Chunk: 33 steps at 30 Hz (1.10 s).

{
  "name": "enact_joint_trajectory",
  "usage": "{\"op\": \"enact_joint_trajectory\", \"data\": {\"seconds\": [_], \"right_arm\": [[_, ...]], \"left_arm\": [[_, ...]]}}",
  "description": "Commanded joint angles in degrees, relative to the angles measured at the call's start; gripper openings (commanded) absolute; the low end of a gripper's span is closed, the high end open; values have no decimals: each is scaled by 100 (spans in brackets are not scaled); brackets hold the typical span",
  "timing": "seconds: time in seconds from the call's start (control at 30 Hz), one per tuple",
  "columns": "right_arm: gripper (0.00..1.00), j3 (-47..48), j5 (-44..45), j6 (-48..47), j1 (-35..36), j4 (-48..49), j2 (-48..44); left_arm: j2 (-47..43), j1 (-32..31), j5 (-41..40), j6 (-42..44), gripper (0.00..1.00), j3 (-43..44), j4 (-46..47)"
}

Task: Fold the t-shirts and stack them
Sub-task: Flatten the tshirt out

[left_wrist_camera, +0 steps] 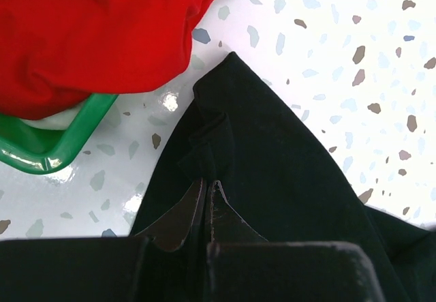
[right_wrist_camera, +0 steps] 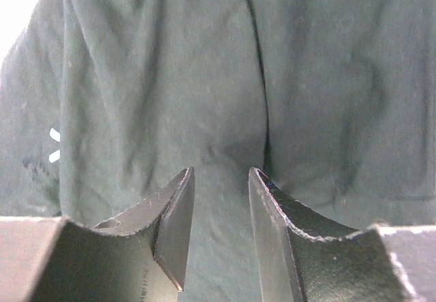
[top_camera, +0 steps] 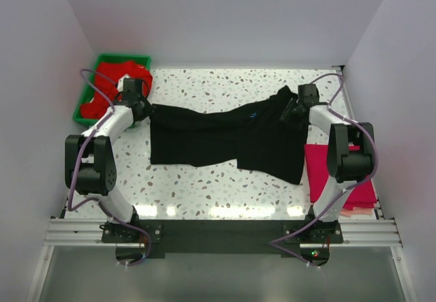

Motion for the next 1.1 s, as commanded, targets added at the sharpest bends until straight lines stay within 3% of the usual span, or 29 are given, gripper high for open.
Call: {"op": "enact_joint_trajectory", "data": {"seconds": [0.0, 0.63, 1.07], "right_arm": [[41, 327, 272, 51, -20, 126, 166], [42, 222, 898, -125, -29, 55, 17], [38, 344, 704, -133, -20, 108, 324]], "left_arm": [[-242, 13, 88, 109, 0, -9, 207], [-207, 22, 229, 206, 0, -62, 304], [-163, 22, 299, 215, 0, -62, 321]]}}
